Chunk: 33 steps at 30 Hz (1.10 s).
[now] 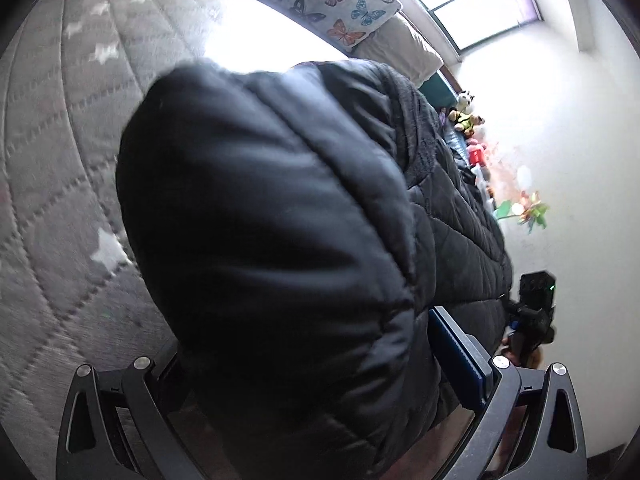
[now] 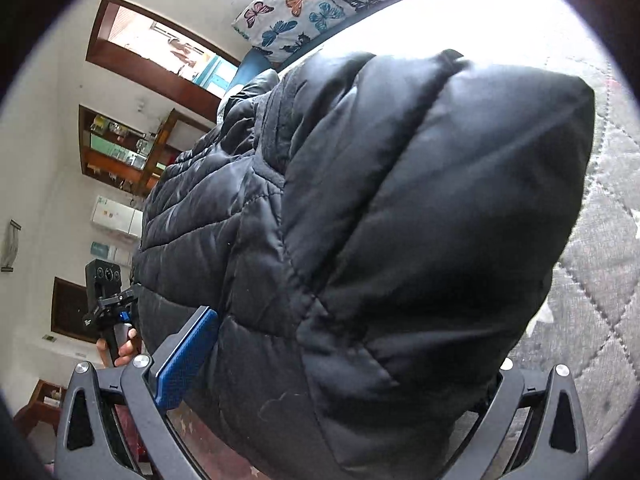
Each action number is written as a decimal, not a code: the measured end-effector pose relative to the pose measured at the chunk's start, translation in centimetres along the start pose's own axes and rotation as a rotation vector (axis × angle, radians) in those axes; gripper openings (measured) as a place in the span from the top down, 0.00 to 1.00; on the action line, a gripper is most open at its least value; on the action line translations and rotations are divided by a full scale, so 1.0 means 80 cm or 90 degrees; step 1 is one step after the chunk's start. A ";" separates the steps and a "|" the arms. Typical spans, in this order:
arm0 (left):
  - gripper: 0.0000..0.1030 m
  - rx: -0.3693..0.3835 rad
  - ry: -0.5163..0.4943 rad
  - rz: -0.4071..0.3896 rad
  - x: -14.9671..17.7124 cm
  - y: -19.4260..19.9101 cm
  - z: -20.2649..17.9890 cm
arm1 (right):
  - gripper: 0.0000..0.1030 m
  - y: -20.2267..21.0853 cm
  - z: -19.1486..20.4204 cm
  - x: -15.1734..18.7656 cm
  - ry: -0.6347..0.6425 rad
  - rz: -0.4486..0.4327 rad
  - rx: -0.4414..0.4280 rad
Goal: Fold large clothes
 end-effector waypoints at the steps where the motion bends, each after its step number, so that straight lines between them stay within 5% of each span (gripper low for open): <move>1: 0.00 0.010 -0.004 -0.005 -0.002 -0.002 -0.003 | 0.00 0.000 0.000 -0.001 0.002 -0.002 -0.003; 9: 0.02 -0.020 -0.049 -0.022 -0.005 -0.006 -0.028 | 0.01 0.008 0.009 -0.001 0.013 -0.046 -0.002; 12: 0.04 -0.031 -0.078 -0.029 -0.007 -0.001 -0.036 | 0.15 0.022 0.020 0.004 0.041 -0.064 0.001; 14: 0.03 -0.027 -0.065 -0.021 -0.007 -0.008 -0.032 | 0.15 0.023 0.018 0.006 0.041 -0.057 -0.003; 23: 0.00 0.009 -0.041 0.012 -0.003 -0.025 -0.026 | 0.00 0.006 0.001 0.004 -0.001 -0.010 -0.052; 28: 0.00 -0.024 -0.049 -0.001 -0.009 -0.029 -0.032 | 0.00 0.005 0.013 0.004 0.015 -0.023 -0.027; 33: 0.29 -0.103 -0.114 -0.058 -0.008 -0.002 -0.067 | 0.31 0.037 0.044 0.016 0.077 -0.102 0.028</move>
Point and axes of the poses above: each gripper's, at about its wrist camera, not at the fingertips, and y roughly against the way its jaws point, z to its left, x to its underside, the point moved 10 cm from there along -y, roughly the way its jaws point, and after that the axes turned 11 degrees about -y, right-handed, at the moved point
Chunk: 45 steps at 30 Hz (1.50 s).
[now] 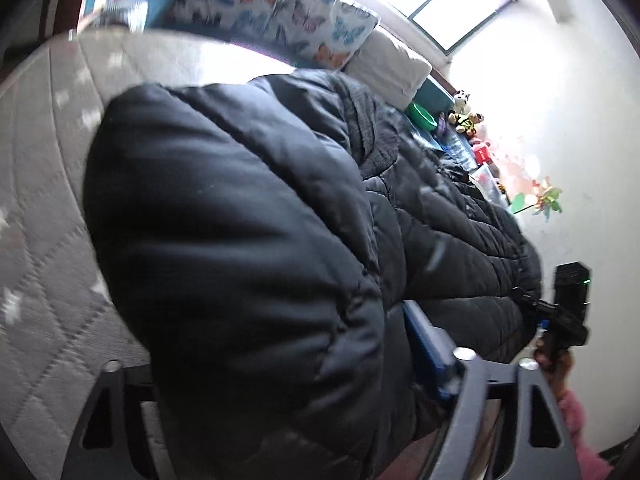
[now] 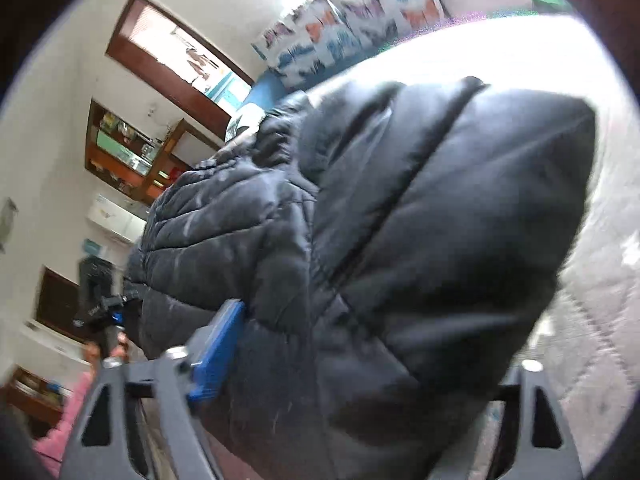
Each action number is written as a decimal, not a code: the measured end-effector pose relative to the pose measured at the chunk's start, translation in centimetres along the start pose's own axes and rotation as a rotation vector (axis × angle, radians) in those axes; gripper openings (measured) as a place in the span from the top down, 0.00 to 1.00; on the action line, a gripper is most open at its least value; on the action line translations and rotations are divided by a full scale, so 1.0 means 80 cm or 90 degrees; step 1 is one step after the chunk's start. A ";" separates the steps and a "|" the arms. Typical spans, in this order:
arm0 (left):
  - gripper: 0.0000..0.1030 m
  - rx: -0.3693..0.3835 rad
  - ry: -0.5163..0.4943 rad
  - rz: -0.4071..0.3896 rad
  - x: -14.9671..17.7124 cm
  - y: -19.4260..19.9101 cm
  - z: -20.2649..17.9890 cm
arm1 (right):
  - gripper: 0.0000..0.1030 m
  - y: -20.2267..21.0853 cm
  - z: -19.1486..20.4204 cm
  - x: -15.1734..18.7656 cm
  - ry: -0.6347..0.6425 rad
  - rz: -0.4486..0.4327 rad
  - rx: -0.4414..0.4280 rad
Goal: Fold large clothes
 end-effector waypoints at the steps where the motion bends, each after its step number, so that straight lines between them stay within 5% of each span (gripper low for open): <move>1: 0.32 -0.011 -0.009 -0.004 -0.002 0.004 -0.008 | 0.33 0.005 0.005 0.002 0.004 -0.005 0.004; 12: 0.40 0.015 -0.081 -0.023 -0.036 0.012 -0.137 | 0.43 0.099 0.006 -0.008 0.044 -0.085 0.057; 28: 0.40 0.118 -0.163 0.012 -0.148 -0.189 -0.481 | 0.43 0.222 -0.114 -0.072 0.013 -0.159 0.194; 37: 0.36 0.096 -0.162 0.054 -0.126 -0.263 -0.515 | 0.43 0.208 -0.200 -0.066 -0.065 -0.140 0.192; 45: 0.13 0.107 -0.096 0.102 -0.113 -0.290 -0.464 | 0.22 0.205 -0.245 -0.045 -0.151 -0.128 0.142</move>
Point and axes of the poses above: each gripper's, at about its wrist camera, not at the fingertips, and y roughly against the way its jaws point, z to its left, x to its underside, the point moved 10 cm from there along -y, roughly the way its jaws point, and after that the axes turned 11 degrees about -y, right-handed, at the moved point
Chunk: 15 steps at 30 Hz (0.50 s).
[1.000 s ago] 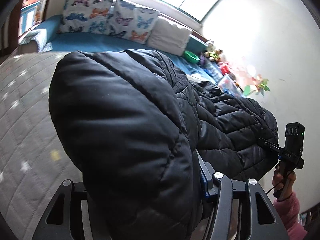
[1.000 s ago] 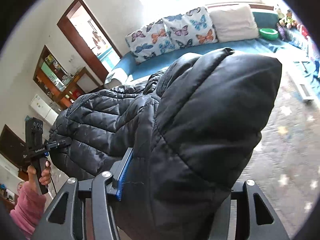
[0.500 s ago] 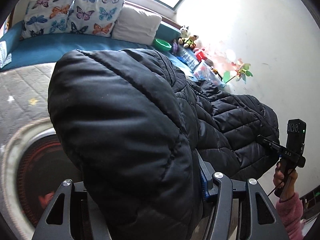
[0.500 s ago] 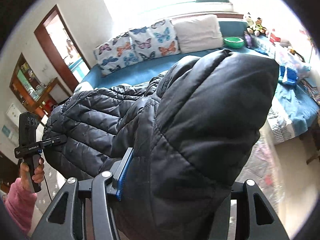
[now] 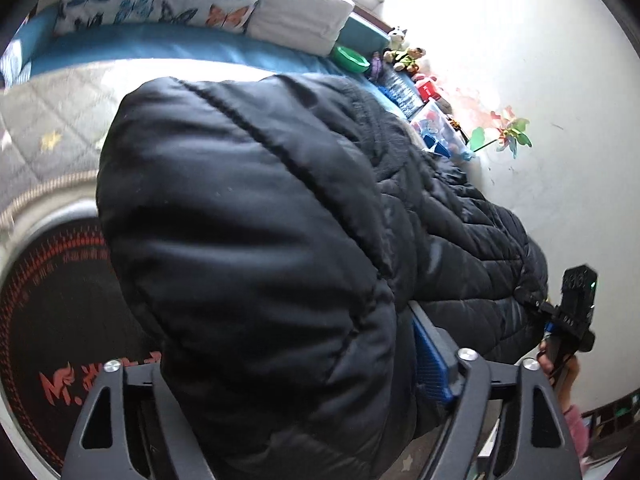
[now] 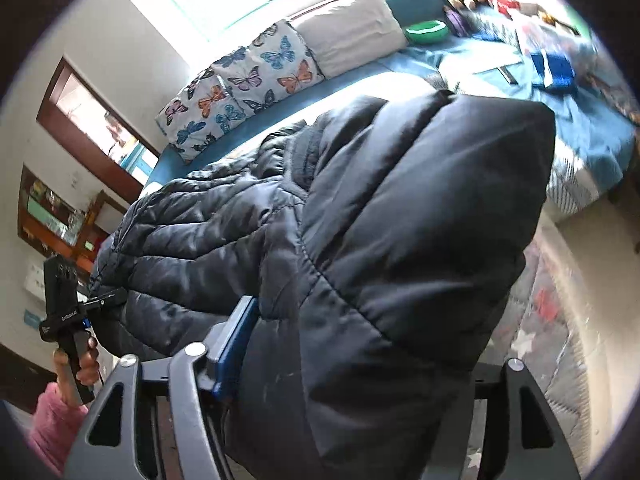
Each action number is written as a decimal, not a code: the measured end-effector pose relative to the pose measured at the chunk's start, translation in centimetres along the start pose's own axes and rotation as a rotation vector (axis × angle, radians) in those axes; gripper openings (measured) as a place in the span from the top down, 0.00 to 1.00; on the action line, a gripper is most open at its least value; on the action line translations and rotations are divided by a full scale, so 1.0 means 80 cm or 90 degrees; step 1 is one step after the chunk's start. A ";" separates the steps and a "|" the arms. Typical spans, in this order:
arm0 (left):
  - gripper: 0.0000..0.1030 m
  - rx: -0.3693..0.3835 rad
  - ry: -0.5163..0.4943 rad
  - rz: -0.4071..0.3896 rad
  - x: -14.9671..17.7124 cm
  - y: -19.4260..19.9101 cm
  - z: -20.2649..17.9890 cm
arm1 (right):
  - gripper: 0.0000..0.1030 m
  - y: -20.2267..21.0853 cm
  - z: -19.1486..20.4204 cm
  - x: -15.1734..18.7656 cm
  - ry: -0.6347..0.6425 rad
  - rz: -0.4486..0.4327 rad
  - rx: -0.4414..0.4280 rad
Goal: Fold large clothes
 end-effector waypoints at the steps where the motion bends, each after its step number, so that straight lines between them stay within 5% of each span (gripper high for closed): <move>1: 0.13 0.003 0.006 0.001 -0.001 0.000 0.010 | 0.20 -0.001 -0.007 0.002 -0.015 0.007 -0.002; 9: 0.12 -0.002 0.005 -0.007 -0.020 0.025 0.024 | 0.13 0.031 -0.031 -0.002 -0.038 -0.007 0.030; 15: 0.12 -0.047 -0.045 -0.066 -0.037 0.090 0.022 | 0.13 0.083 -0.031 -0.022 0.032 -0.102 0.170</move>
Point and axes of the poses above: each gripper's, at about its wrist camera, not at the fingertips, and y roughly against the way its jaws point, z to its left, x to its underside, the point moved 10 cm from there along -y, roughly the way its jaws point, and after that the axes turned 11 degrees about -y, right-handed, at the moved point
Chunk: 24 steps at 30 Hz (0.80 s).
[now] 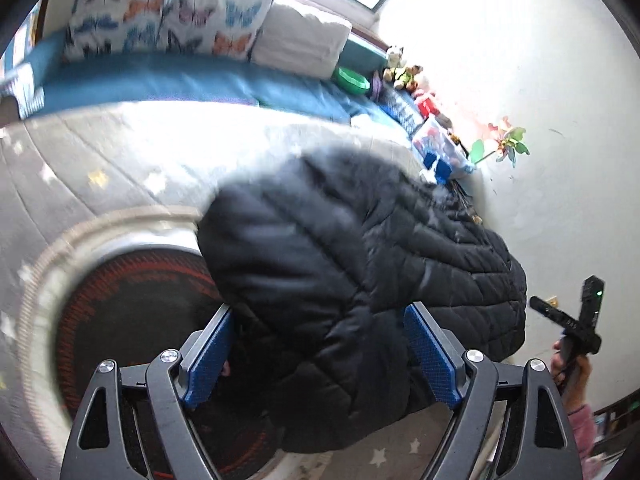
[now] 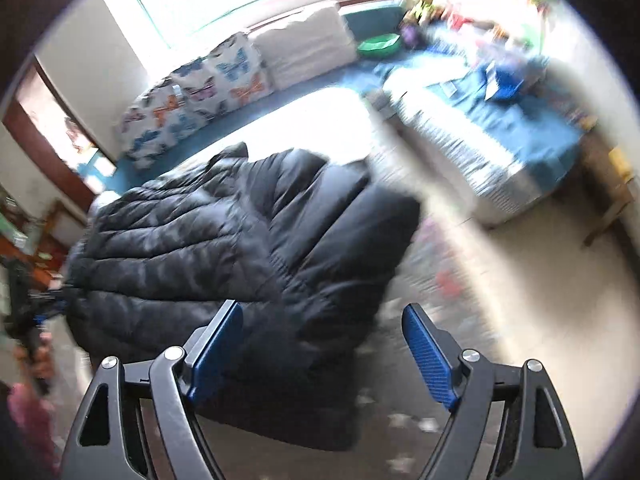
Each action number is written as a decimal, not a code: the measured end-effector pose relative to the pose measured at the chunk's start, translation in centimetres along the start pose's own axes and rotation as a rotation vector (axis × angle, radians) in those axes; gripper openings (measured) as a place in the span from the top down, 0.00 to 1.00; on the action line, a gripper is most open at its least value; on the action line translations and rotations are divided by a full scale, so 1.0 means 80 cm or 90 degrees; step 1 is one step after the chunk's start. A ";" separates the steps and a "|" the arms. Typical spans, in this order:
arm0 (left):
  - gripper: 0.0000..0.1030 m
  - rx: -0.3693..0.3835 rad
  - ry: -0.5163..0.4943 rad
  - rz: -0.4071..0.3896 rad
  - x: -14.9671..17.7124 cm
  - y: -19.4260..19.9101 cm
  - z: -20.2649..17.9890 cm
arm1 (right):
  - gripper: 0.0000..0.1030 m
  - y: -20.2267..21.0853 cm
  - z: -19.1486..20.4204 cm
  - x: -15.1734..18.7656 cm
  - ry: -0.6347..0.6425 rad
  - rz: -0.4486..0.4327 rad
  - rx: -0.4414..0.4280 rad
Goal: Fold large clothes
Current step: 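Lower the folded jacket onto the mattress and open both tools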
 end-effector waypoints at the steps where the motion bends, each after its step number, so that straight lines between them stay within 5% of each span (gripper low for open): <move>1: 0.12 -0.004 -0.004 -0.008 -0.003 0.009 0.002 | 0.13 0.006 0.001 -0.004 0.005 -0.012 0.002; 9: 0.05 0.015 -0.078 -0.061 -0.041 0.037 -0.052 | 0.13 -0.006 0.067 -0.022 0.056 -0.040 -0.042; 18: 0.05 0.019 -0.087 -0.005 -0.033 -0.055 -0.063 | 0.13 -0.080 0.073 -0.013 0.101 -0.009 0.043; 24: 0.05 0.045 -0.059 0.012 -0.014 -0.098 -0.037 | 0.00 -0.100 0.067 0.000 0.108 0.002 0.045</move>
Point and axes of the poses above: each gripper's, at about its wrist camera, not at the fingertips, and y roughly against the way its jaws point, z to its left, x to its underside, the point moved 10 cm from there along -y, roughly the way its jaws point, and after that the axes turned 11 degrees about -y, right-handed, at the moved point
